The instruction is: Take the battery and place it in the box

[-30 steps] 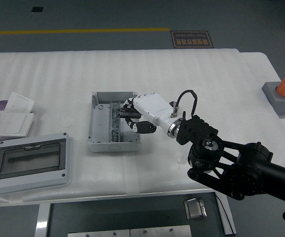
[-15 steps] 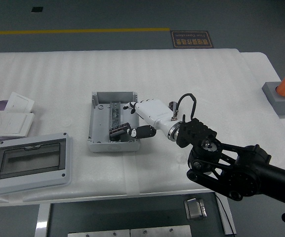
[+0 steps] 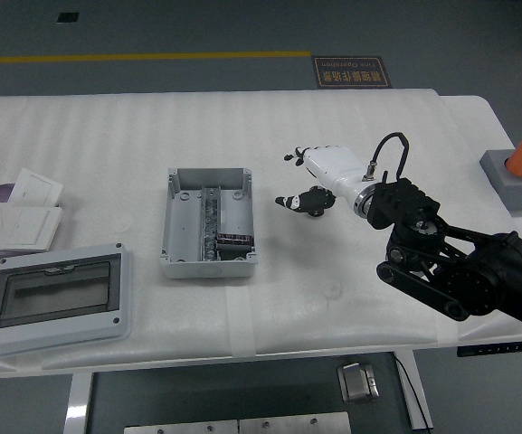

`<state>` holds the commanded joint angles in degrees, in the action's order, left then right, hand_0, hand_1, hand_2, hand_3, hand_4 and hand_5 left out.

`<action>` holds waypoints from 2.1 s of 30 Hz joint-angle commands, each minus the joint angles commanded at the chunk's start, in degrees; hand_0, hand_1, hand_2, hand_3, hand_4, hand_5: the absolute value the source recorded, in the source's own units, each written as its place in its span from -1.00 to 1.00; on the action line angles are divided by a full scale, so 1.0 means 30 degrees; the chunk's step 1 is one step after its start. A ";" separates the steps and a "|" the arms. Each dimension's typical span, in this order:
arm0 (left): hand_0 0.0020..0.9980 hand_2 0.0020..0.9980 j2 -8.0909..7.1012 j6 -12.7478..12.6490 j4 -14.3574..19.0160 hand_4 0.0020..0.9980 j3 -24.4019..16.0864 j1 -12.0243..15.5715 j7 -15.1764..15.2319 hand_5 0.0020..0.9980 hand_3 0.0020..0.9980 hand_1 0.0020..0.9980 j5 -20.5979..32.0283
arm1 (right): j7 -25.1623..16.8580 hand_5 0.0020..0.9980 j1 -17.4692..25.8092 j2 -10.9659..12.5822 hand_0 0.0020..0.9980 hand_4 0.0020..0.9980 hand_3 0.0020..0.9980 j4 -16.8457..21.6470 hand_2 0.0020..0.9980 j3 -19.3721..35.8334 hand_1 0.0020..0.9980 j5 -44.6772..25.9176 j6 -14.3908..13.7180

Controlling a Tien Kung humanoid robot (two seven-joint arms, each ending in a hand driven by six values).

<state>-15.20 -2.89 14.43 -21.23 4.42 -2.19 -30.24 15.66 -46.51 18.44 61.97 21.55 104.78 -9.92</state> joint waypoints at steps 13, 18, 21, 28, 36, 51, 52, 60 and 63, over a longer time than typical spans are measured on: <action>0.27 0.10 -0.0054 0.0008 0.0040 0.45 0.0010 -0.0125 0.0019 -0.07 0.22 0.32 -0.0103 | -0.0789 0.22 -0.0978 -0.1028 -0.09 0.75 0.65 -0.4990 0.44 -0.3240 0.35 -0.1977 0.0019; 0.27 0.10 -0.0050 0.0009 0.0027 0.44 0.0038 -0.0110 0.0024 -0.07 0.22 0.32 -0.0081 | -0.1016 0.22 -0.0932 -0.0992 -0.10 0.74 0.64 -0.5409 0.43 -0.3525 0.34 -0.2434 -0.0384; 0.27 0.10 -0.0045 0.0002 0.0034 0.44 0.0030 -0.0120 0.0019 -0.07 0.22 0.32 -0.0117 | -0.1039 0.22 -0.0905 -0.0979 -0.12 0.72 0.60 -0.5298 0.41 -0.3506 0.31 -0.2554 -0.0578; 0.27 0.10 -0.0011 0.0005 0.0099 0.44 -0.0059 -0.0154 0.0012 -0.07 0.22 0.32 -0.0250 | -0.1100 -0.10 -0.0907 -0.1152 -0.18 0.10 0.42 -0.5129 0.31 -0.3633 0.25 -0.2660 -0.0922; 0.27 0.10 0.0006 0.0012 0.0119 0.44 -0.0030 -0.0112 0.0006 -0.06 0.22 0.32 -0.0276 | -0.1186 -0.10 -0.0896 -0.1206 -0.20 0.02 0.40 -0.5241 0.28 -0.3805 0.22 -0.2686 -0.1096; 0.27 0.11 0.0046 0.0012 0.0101 0.45 0.0016 -0.0045 0.0010 -0.04 0.22 0.32 -0.0237 | -0.1005 -0.04 -0.0305 -0.0502 -0.24 -0.07 0.39 -0.3264 0.24 -0.2190 0.18 -0.1747 -0.1333; 0.27 0.11 0.0054 0.0014 0.0099 0.45 0.0029 -0.0038 0.0009 -0.04 0.22 0.32 -0.0231 | -0.0904 -0.04 -0.0194 -0.0395 -0.24 -0.07 0.39 -0.2807 0.24 -0.1779 0.18 -0.1501 -0.1308; 0.27 0.11 0.0108 0.0009 0.0001 0.45 0.0159 -0.0024 0.0023 -0.03 0.23 0.32 -0.0119 | 0.0453 -0.04 0.0668 -0.0290 -0.23 -0.06 0.39 0.1307 0.25 0.1308 0.18 0.1080 -0.0309; 0.27 0.11 0.0114 -0.0006 -0.0089 0.45 0.0248 0.0000 0.0047 -0.03 0.23 0.32 0.0038 | 0.0949 0.00 0.0867 -0.0744 -0.16 0.13 0.46 0.2688 0.35 0.1713 0.24 0.1788 0.0132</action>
<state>-14.86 -2.91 14.16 -20.49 4.42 -2.04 -30.13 18.51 -43.91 16.21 70.03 26.69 110.14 -9.53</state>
